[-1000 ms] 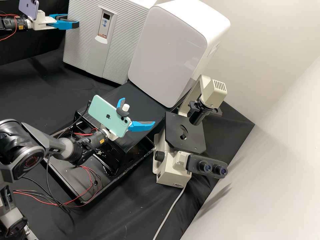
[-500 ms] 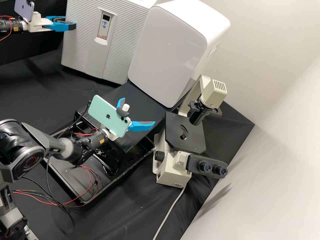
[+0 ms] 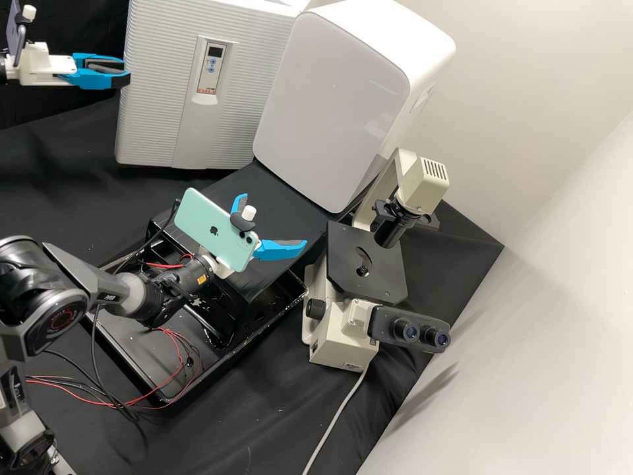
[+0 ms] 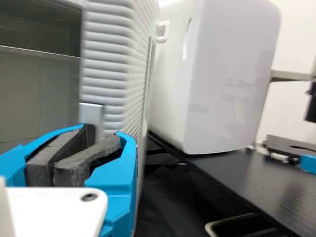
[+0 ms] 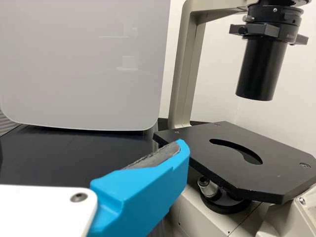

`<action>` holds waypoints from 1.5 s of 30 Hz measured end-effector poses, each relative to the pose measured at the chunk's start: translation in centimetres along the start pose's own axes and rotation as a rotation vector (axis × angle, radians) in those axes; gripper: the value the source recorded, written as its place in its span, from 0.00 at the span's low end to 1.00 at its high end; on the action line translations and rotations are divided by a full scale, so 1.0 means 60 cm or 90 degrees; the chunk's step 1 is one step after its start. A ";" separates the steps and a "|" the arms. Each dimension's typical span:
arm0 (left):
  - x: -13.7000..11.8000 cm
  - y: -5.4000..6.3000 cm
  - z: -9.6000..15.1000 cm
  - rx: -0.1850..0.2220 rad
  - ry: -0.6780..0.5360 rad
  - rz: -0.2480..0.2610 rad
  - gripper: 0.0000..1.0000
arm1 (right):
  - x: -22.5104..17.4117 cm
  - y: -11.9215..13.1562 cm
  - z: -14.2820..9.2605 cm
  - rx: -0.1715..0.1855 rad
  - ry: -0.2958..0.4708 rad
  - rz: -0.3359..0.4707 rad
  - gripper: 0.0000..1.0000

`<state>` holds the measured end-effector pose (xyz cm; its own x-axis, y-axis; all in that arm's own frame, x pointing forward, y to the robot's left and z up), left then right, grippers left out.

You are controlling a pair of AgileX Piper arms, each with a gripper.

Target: Open the incubator door

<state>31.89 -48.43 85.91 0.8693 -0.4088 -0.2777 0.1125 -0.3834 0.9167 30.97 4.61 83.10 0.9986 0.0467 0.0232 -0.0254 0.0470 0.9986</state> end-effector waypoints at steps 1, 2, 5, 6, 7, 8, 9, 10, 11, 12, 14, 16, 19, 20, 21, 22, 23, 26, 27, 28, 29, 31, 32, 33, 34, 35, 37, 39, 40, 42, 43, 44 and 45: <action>-0.007 -0.003 0.003 -0.015 -0.002 0.002 0.00 | 0.000 0.000 0.000 0.000 0.000 0.000 1.00; -0.013 -0.004 0.006 -0.028 -0.005 0.004 0.00 | 0.000 0.000 0.000 0.000 0.000 0.000 1.00; -0.025 -0.007 0.017 -0.058 -0.017 0.009 0.00 | 0.000 0.000 0.000 0.000 0.000 0.000 1.00; -0.027 -0.009 0.020 -0.068 -0.021 0.009 0.00 | 0.000 0.000 0.000 0.000 0.000 0.000 1.00; -0.030 -0.011 0.023 -0.074 -0.026 0.006 0.00 | 0.000 0.000 0.000 0.000 0.000 0.000 1.00; -0.033 -0.013 0.026 -0.077 -0.030 0.004 0.00 | 0.000 0.000 0.000 0.000 0.000 0.000 1.00; -0.034 -0.015 0.028 -0.084 -0.036 0.002 0.00 | 0.000 0.000 0.000 0.000 0.000 0.000 1.00; -0.036 -0.019 0.032 -0.089 -0.041 -0.002 0.00 | 0.000 0.000 0.000 0.000 0.000 0.000 1.00; -0.037 -0.019 0.032 -0.091 -0.041 -0.003 0.00 | 0.000 0.000 0.000 0.000 0.000 0.000 1.00; -0.038 -0.022 0.035 -0.099 -0.043 -0.006 0.00 | 0.000 0.000 0.000 0.000 0.000 0.000 1.00; -0.038 -0.025 0.037 -0.103 -0.047 -0.013 0.00 | 0.000 0.000 0.000 0.000 0.000 0.000 1.00; -0.039 -0.026 0.038 -0.103 -0.046 -0.013 0.00 | 0.000 0.000 0.000 0.000 0.000 0.000 1.00; -0.038 -0.026 0.038 -0.104 -0.046 -0.012 0.00 | 0.000 0.000 0.000 0.000 0.000 0.000 1.00; -0.039 -0.026 0.038 -0.104 -0.044 -0.009 0.00 | 0.000 0.000 0.000 0.000 0.000 0.000 1.00; -0.039 -0.026 0.037 -0.100 -0.040 -0.007 0.00 | 0.000 0.000 0.000 0.000 0.000 0.000 1.00; -0.038 -0.027 0.038 -0.091 -0.034 -0.004 0.00 | 0.000 0.000 0.000 0.000 0.000 0.000 1.00; -0.040 -0.029 0.036 -0.090 -0.027 -0.003 0.00 | 0.000 0.000 0.000 0.000 0.000 0.000 1.00; -0.041 -0.026 0.033 -0.074 -0.006 0.003 0.00 | 0.000 0.000 0.000 0.000 0.000 0.000 1.00; -0.041 -0.026 0.032 -0.069 0.000 0.005 0.00 | 0.000 0.000 0.000 0.000 0.000 0.000 1.00; -0.041 -0.025 0.030 -0.062 0.007 0.005 0.00 | 0.000 0.000 0.000 0.000 0.000 0.000 1.00; -0.041 -0.025 0.028 -0.054 0.015 0.006 0.00 | 0.000 0.000 0.000 0.000 0.000 0.000 1.00; -0.041 -0.026 0.024 -0.046 0.034 0.005 0.00 | 0.000 0.000 0.000 0.000 0.000 0.000 1.00; -0.041 -0.025 0.020 -0.040 0.049 0.006 0.00 | 0.000 0.000 0.000 0.000 0.000 0.000 1.00; -0.042 -0.025 0.019 -0.037 0.056 0.007 0.00 | 0.000 0.000 0.000 0.000 0.000 0.000 1.00; -0.042 -0.025 0.015 -0.033 0.070 0.008 0.00 | 0.000 0.000 0.000 0.000 0.000 0.000 1.00; -0.043 -0.024 0.010 -0.028 0.089 0.012 0.00 | 0.000 0.000 0.000 0.000 0.000 0.000 1.00; -0.046 -0.022 0.001 -0.021 0.122 0.016 0.00 | 0.000 0.000 0.000 0.000 0.000 0.000 1.00; -0.049 -0.019 -0.008 -0.011 0.152 0.024 0.00 | 0.000 0.000 0.000 0.000 0.000 0.000 1.00; -0.050 -0.019 -0.012 -0.004 0.168 0.028 0.00 | 0.000 0.000 0.000 0.000 0.000 0.000 1.00; -0.052 -0.018 -0.020 0.009 0.201 0.029 0.00 | 0.000 0.000 0.000 0.000 0.000 0.000 1.00; -0.053 -0.018 -0.023 0.014 0.218 0.031 0.00 | 0.000 0.000 0.000 0.000 0.000 0.000 1.00; -0.054 -0.017 -0.026 0.024 0.231 0.032 0.00 | 0.000 0.000 0.000 0.000 0.000 0.000 1.00; -0.056 -0.017 -0.030 0.032 0.249 0.033 0.00 | 0.000 0.000 0.000 0.000 0.000 0.000 1.00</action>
<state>29.74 -45.17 86.45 0.9921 -0.0855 -0.0922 0.0487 -0.4142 0.9089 30.97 4.61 83.10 0.9986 0.0467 0.0232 -0.0254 0.0470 0.9986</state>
